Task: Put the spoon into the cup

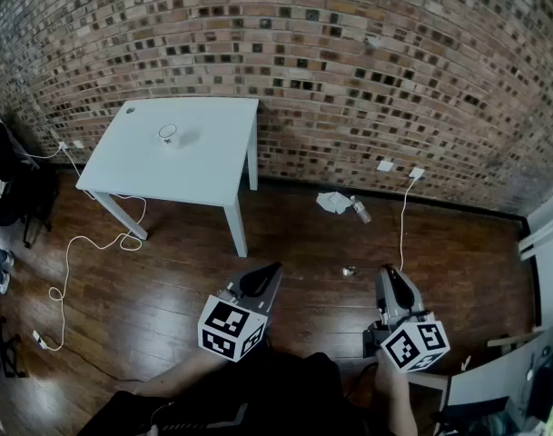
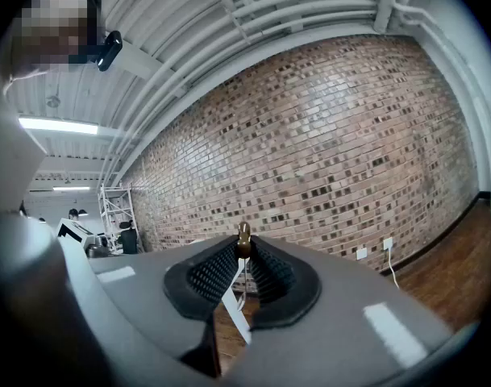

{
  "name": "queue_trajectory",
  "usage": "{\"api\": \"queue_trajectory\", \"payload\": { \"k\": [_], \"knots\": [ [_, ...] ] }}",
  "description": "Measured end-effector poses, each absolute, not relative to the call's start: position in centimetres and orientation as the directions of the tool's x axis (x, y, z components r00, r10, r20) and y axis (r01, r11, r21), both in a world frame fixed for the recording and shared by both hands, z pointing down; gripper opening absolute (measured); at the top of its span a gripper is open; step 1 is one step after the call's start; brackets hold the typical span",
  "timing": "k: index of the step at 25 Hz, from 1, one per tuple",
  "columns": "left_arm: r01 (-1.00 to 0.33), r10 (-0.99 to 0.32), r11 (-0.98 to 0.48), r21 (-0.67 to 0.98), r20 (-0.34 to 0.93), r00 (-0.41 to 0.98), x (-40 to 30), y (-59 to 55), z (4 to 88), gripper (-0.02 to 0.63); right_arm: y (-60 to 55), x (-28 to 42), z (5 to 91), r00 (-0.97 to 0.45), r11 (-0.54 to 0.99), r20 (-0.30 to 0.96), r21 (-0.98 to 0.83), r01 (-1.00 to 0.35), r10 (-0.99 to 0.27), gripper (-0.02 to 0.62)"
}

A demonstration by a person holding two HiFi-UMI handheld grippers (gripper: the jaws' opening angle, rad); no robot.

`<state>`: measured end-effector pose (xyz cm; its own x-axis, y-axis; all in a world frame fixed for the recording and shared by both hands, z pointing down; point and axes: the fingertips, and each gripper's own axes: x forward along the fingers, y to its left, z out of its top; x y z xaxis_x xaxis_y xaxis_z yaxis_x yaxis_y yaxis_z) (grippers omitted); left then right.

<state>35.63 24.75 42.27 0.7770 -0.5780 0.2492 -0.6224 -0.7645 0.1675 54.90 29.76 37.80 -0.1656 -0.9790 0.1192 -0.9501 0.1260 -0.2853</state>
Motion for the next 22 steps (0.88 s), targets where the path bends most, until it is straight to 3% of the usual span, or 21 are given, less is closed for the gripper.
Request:
{"api": "queue_trajectory", "payload": {
  "k": [10, 22],
  "knots": [
    [-0.725, -0.679, -0.667, 0.171, 0.261, 0.686, 32.6, 22.0, 42.4, -0.006, 25.2, 51.5, 37.2, -0.304, 0.276, 0.107, -0.219, -0.936, -0.947, 0.049],
    [-0.873, -0.825, -0.468, 0.138, 0.284, 0.488, 28.8, 20.3, 40.9, -0.006, 19.3, 49.5, 36.0, -0.507, 0.471, 0.070, -0.277, -0.837, -0.859, 0.049]
  ]
}}
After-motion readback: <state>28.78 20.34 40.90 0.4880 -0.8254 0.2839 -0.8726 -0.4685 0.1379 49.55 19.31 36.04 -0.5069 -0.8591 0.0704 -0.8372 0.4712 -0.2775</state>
